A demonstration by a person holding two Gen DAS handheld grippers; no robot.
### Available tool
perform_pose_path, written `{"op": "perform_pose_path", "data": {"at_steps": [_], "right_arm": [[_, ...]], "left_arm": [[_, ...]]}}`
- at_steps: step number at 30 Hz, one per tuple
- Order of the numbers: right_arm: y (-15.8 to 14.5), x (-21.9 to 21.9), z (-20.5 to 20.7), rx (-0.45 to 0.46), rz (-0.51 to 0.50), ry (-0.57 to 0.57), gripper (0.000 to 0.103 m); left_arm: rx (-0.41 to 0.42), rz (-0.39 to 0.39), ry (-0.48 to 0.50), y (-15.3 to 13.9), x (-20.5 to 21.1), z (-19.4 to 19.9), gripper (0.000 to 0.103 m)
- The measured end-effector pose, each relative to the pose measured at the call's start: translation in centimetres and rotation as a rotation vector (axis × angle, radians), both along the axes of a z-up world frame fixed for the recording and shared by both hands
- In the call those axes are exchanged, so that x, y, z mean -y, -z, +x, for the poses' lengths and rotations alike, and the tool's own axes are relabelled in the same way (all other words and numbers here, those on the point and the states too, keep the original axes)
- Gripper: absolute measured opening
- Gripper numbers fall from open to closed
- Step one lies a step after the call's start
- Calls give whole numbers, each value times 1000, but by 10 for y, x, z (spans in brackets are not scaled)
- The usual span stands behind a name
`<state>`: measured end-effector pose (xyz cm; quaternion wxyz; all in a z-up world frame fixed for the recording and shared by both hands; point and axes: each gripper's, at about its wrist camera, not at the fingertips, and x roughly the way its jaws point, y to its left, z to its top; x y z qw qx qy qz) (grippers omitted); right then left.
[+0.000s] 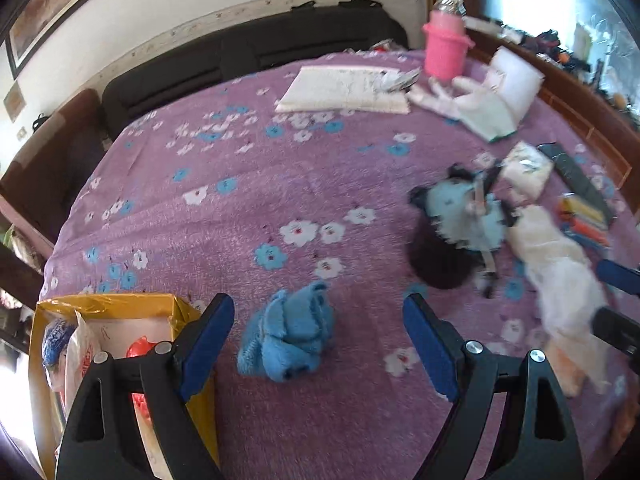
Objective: Organize soft objects
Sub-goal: 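Grasp the blue towel with left tool while right tool grasps white cloth, then carry the blue towel and white cloth over the yellow box and lower them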
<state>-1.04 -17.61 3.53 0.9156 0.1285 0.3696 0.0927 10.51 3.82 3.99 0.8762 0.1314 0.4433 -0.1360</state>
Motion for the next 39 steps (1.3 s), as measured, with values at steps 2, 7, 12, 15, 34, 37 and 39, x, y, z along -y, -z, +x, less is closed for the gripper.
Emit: {"op": "perform_pose_path", "data": {"at_steps": [2, 7, 12, 15, 34, 37, 39], "right_arm": [[1, -2, 0, 0, -7, 1, 85], [5, -7, 1, -9, -85, 42, 81], [5, -14, -2, -4, -123, 29, 41], [3, -22, -6, 14, -150, 17, 33], [-43, -17, -44, 67, -114, 46, 29], [-31, -18, -26, 0, -147, 57, 87], [-24, -24, -18, -14, -172, 55, 87]], "left_arm": [[-18, 44, -10, 9, 1, 3, 85], [-46, 64, -30, 18, -6, 1, 39], [-1, -10, -16, -3, -10, -20, 39], [20, -47, -4, -17, -9, -36, 39], [44, -386, -101, -68, -99, -141, 40], [55, -404, -123, -68, -114, -154, 40], [53, -411, -134, -65, -121, -159, 40]]}}
